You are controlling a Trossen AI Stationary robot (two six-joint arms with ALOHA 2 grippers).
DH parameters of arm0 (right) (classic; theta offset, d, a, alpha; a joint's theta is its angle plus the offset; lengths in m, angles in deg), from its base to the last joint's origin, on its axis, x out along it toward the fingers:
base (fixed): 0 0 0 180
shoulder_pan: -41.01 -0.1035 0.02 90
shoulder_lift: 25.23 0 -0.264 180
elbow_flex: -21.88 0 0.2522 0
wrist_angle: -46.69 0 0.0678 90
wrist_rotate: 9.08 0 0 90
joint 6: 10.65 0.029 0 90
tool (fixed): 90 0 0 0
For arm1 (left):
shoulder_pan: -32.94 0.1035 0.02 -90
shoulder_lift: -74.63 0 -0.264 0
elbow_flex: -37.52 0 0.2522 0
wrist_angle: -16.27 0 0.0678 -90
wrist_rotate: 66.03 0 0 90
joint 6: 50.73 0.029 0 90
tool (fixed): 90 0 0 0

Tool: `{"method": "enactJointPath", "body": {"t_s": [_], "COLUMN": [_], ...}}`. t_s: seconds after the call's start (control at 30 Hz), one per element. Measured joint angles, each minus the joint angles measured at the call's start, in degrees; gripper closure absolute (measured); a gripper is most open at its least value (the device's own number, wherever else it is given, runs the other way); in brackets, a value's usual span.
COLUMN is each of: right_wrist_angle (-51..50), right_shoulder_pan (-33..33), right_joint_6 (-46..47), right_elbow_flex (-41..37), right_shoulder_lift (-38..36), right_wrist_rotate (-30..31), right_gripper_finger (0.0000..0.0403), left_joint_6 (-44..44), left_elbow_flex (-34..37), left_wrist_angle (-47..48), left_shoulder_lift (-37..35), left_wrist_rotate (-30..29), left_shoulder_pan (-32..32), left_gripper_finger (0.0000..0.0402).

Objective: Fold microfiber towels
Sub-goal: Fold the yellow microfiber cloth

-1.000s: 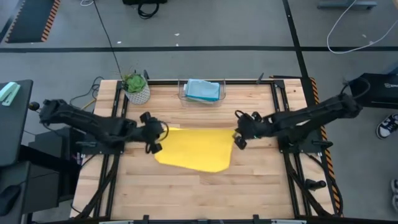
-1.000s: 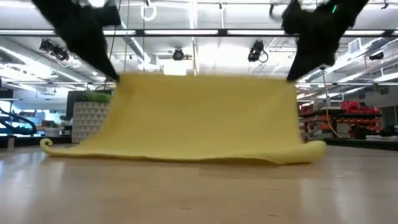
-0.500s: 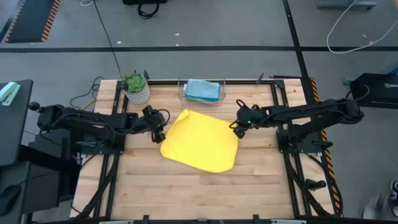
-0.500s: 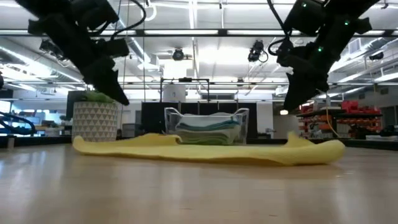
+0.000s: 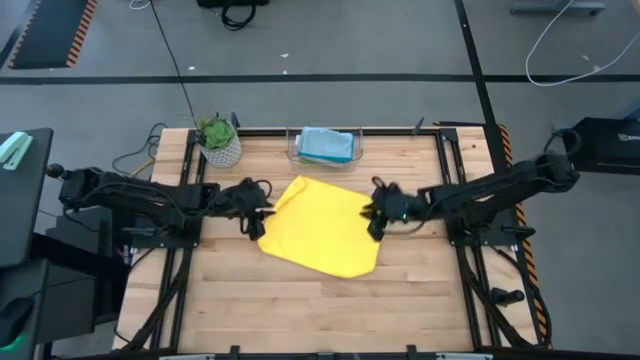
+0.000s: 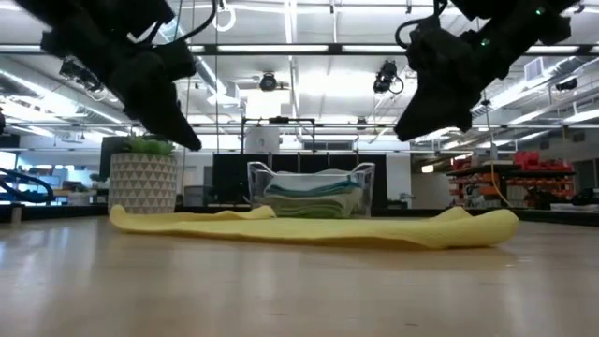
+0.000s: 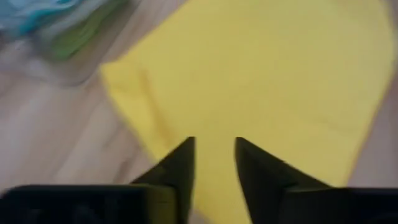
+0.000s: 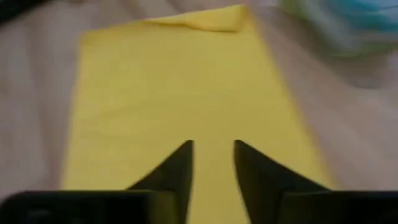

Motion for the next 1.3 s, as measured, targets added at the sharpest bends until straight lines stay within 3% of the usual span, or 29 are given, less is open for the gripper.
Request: {"method": "enactJointPath", "body": {"t_s": [0.1, 0.17, 0.43, 0.63, 0.73, 0.87, 1.1, 1.3], "right_wrist_angle": [11.1, 15.5, 18.9, 18.9, 18.0, 16.7, 16.2, 15.7], "right_shoulder_pan": [-4.0, -5.8, -6.7, -10.7, -13.6, -18.2, -23.6, -24.1], "right_joint_6": [1.7, 2.0, 6.4, 6.1, 4.8, 3.0, 2.3, 2.7], "right_elbow_flex": [-2.1, -2.3, 1.0, 1.5, 1.6, 1.6, 1.5, 1.5], "right_shoulder_lift": [5.8, 10.7, 26.5, 29.4, 29.1, 28.1, 26.5, 25.6], "right_wrist_rotate": [0.0, 0.0, -0.3, -5.6, -9.2, -12.1, -12.0, -8.5], "right_gripper_finger": [0.0359, 0.0390, 0.0382, 0.0397, 0.0393, 0.0396, 0.0396, 0.0396], "left_joint_6": [1.8, 3.5, 4.3, 2.5, 1.7, 1.9, 4.9, 11.8], "left_elbow_flex": [5.6, 7.8, 9.2, 9.3, 8.4, 4.7, -5.0, -14.4], "left_wrist_angle": [-12.1, -16.1, -16.5, -23.6, -25.6, -24.9, -24.8, -22.0], "left_shoulder_lift": [0.1, 1.1, 8.8, 11.8, 12.0, 13.1, 24.2, 37.4], "left_wrist_rotate": [2.9, 3.1, 2.1, 0.9, 0.9, 0.9, 0.5, -9.5], "left_shoulder_pan": [0.0, 0.0, -0.8, -3.7, -5.0, -6.3, -6.5, -5.3], "left_gripper_finger": [0.0352, 0.0388, 0.0378, 0.0393, 0.0368, 0.0299, 0.0180, 0.0159]}}
